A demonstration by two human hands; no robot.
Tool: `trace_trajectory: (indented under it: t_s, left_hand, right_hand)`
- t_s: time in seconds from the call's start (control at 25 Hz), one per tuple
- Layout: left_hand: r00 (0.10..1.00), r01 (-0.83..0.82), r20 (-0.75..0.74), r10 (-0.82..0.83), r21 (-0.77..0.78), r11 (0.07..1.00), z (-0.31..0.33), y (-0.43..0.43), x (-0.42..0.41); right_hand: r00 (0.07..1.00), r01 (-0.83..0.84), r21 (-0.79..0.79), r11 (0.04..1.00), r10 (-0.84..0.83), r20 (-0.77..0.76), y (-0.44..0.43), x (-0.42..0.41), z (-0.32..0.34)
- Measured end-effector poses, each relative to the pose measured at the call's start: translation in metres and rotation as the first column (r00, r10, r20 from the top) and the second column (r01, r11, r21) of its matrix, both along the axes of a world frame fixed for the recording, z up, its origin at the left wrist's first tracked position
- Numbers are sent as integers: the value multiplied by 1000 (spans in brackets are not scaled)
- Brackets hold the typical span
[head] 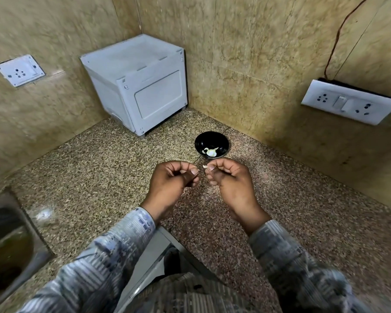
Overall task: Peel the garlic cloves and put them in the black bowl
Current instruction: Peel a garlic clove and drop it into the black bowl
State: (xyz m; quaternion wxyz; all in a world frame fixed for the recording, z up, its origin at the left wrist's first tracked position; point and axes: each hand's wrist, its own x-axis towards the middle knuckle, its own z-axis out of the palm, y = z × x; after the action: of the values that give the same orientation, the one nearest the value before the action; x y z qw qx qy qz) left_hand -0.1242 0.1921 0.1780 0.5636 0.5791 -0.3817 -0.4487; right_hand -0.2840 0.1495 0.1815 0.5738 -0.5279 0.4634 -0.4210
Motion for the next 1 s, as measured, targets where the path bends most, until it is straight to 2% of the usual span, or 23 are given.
trace_trajectory:
  t_s: [0.12, 0.2, 0.28, 0.4, 0.56, 0.64, 0.72, 0.8, 0.88, 1.0]
  left_hand:
    - [994, 40, 102, -36, -39, 998, 4, 3, -9]
    - [985, -6, 173, 15, -53, 999, 3, 3, -14]
    - [973, -56, 219, 67, -59, 997, 2, 3, -14]
    - [974, -44, 219, 52, -42, 998, 0, 5, -6]
    - [996, 32, 81, -29, -40, 999, 0, 9, 2]
    - [994, 31, -102, -30, 5, 1000, 2, 10, 4]
    - [953, 52, -303, -20, 98, 994, 5, 8, 6]
    - [903, 123, -428, -42, 162, 979, 5, 7, 9]
    - [893, 153, -447, -61, 174, 973, 3, 7, 11]
    - [921, 88, -390, -27, 140, 986, -1, 7, 10]
  right_hand:
    - [976, -9, 226, 974, -41, 215, 5, 8, 2]
    - [952, 1, 331, 944, -102, 288, 7, 10, 2]
    - [954, 15, 334, 942, -114, 278, 8, 9, 2]
    - [980, 15, 207, 978, -56, 192, 9, 7, -1]
    - [998, -46, 10, 999, 46, 30, 10, 9, -3]
    - [995, -96, -31, 995, 97, 36, 11, 10, 1]
    - [990, -125, -49, 991, 128, 62, 11, 9, 2]
    - [985, -146, -65, 987, 151, 77, 11, 8, 0]
    - [985, -156, -66, 986, 161, 69, 11, 8, -2]
    - [986, -148, -23, 989, 149, 80, 12, 9, -3]
